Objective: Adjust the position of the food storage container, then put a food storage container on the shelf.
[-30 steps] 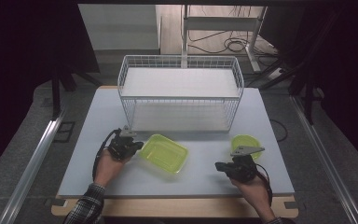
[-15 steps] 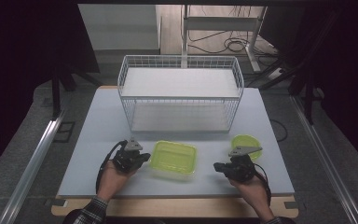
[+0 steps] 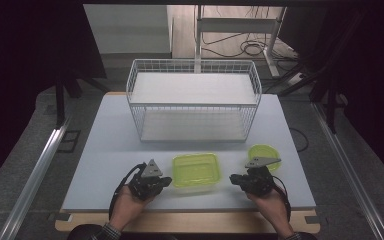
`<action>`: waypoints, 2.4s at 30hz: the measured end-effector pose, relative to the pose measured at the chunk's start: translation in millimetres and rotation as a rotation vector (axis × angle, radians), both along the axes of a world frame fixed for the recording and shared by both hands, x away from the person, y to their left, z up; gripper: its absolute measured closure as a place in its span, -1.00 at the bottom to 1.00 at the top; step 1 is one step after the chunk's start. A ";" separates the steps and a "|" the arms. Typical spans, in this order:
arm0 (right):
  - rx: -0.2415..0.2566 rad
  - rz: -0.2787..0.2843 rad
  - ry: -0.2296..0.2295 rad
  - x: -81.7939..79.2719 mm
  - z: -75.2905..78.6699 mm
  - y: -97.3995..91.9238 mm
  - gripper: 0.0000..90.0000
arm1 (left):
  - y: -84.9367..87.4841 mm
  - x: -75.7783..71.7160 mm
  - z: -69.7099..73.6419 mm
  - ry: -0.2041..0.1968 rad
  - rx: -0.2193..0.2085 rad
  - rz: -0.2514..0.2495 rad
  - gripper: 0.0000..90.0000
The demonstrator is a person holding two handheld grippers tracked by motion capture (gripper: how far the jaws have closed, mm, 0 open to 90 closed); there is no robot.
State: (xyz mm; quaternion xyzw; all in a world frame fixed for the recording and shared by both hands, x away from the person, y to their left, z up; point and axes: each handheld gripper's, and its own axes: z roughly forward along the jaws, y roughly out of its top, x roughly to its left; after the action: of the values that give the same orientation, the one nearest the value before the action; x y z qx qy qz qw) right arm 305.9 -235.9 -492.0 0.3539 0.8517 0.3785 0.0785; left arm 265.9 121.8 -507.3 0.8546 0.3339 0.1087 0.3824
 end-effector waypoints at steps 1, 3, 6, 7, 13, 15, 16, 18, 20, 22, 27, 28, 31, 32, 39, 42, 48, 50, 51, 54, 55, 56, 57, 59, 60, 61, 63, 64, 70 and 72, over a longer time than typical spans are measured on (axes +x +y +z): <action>-0.003 -0.001 -0.002 -0.3 0.1 -0.3 0.85 | 1.1 -2.1 -0.4 -0.004 0.000 0.002 0.93; -0.004 -0.002 -0.008 -0.8 0.8 -1.6 0.84 | 5.1 -6.3 -1.1 -0.015 -0.002 0.002 0.84; 0.005 -0.006 -0.011 -1.2 2.0 -3.8 0.79 | 13.6 -12.6 -2.4 -0.032 -0.009 0.020 0.47; 0.008 -0.009 -0.011 -1.5 2.8 -4.5 0.77 | 16.5 -14.6 -2.9 -0.040 -0.002 0.031 0.35; 0.021 -0.026 -0.032 -4.3 5.9 -6.6 0.47 | 33.3 -23.5 -6.9 -0.060 0.019 0.097 -0.29; 0.021 -0.028 -0.038 -5.0 5.7 -6.5 0.34 | 37.5 -25.2 -9.3 -0.059 0.033 0.121 -0.44; 0.023 -0.026 -0.042 -5.2 5.5 -6.5 0.25 | 39.1 -26.1 -10.6 -0.056 0.041 0.133 -0.53; 0.033 -0.022 -0.051 -5.7 4.8 -6.0 0.06 | 42.5 -28.1 -12.5 -0.058 0.064 0.141 -0.64; 0.030 -0.012 -0.056 -5.6 3.2 -5.2 -0.12 | 45.4 -29.9 -13.3 -0.059 0.065 0.148 -0.74; 0.026 -0.002 -0.050 -5.5 0.6 -3.7 -0.22 | 48.1 -31.3 -13.6 -0.059 0.049 0.159 -0.79; 0.028 -0.002 -0.024 -4.4 -2.4 -1.5 -0.30 | 51.6 -32.4 -13.7 -0.081 0.039 0.176 -0.88; 0.029 -0.005 -0.019 -4.3 -1.8 -1.7 -0.30 | 51.8 -32.1 -14.0 -0.085 0.040 0.177 -0.89; 0.038 -0.017 -0.010 -4.0 -0.5 -2.2 -0.29 | 52.4 -31.9 -14.2 -0.090 0.034 0.172 -0.91; 0.043 -0.023 0.002 -3.8 0.3 -2.4 -0.28 | 52.7 -31.9 -14.2 -0.091 0.029 0.171 -0.91; 0.102 -0.013 0.032 -0.6 4.1 -2.8 -0.08 | 52.1 -31.6 -15.3 -0.100 0.045 0.173 -0.92; 0.106 -0.012 0.028 1.0 5.4 -0.6 -0.04 | 51.6 -31.8 -15.3 -0.104 0.047 0.168 -0.91; 0.161 -0.028 0.048 7.1 9.8 5.6 -0.01 | 51.2 -30.8 -16.3 -0.108 0.048 0.171 -0.91; 0.186 -0.033 0.059 10.6 11.3 8.5 0.01 | 51.0 -30.1 -17.1 -0.106 0.052 0.168 -0.91; 0.193 -0.039 0.072 12.8 12.1 10.2 0.03 | 51.0 -30.1 -17.1 -0.106 0.052 0.168 -0.91; 0.201 -0.048 0.106 19.8 11.8 16.5 0.05 | 50.3 -30.2 -17.6 -0.109 0.060 0.167 -0.91; 0.201 -0.048 0.106 19.8 11.8 16.5 0.05 | 50.3 -30.2 -17.6 -0.109 0.060 0.167 -0.91; 0.198 -0.055 0.131 25.1 9.5 20.9 0.07 | 50.2 -30.3 -17.7 -0.105 0.066 0.165 -0.91; 0.198 -0.055 0.131 25.1 9.5 20.9 0.07 | 50.2 -30.3 -17.7 -0.105 0.066 0.165 -0.91; 0.198 -0.078 0.169 33.2 6.0 24.9 0.11 | 49.6 -30.4 -18.0 -0.109 0.074 0.161 -0.91; 0.199 -0.091 0.182 36.0 5.2 25.7 0.12 | 49.4 -30.4 -18.0 -0.109 0.076 0.160 -0.91; 0.201 -0.100 0.189 39.0 4.4 25.7 0.14 | 49.4 -30.4 -18.0 -0.109 0.076 0.160 -0.91; 0.211 -0.117 0.212 44.8 2.7 25.4 0.18 | 48.4 -30.6 -18.5 -0.108 0.082 0.158 -0.91; 0.216 -0.123 0.229 47.1 1.5 25.5 0.20 | 48.2 -30.6 -18.6 -0.109 0.084 0.157 -0.91; 0.250 -0.148 0.311 57.0 -7.5 28.6 0.36 | 47.5 -30.8 -18.8 -0.110 0.090 0.152 -0.91; 0.265 -0.150 0.337 59.7 -8.7 30.3 0.41 | 47.1 -30.9 -18.9 -0.110 0.090 0.149 -0.91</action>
State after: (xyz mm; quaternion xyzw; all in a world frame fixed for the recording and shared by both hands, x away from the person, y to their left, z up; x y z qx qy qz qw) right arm 365.6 -205.7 -500.7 0.4817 0.7669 0.4157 -0.0839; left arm 235.0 168.9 -526.1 0.8365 0.3699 0.1984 0.3523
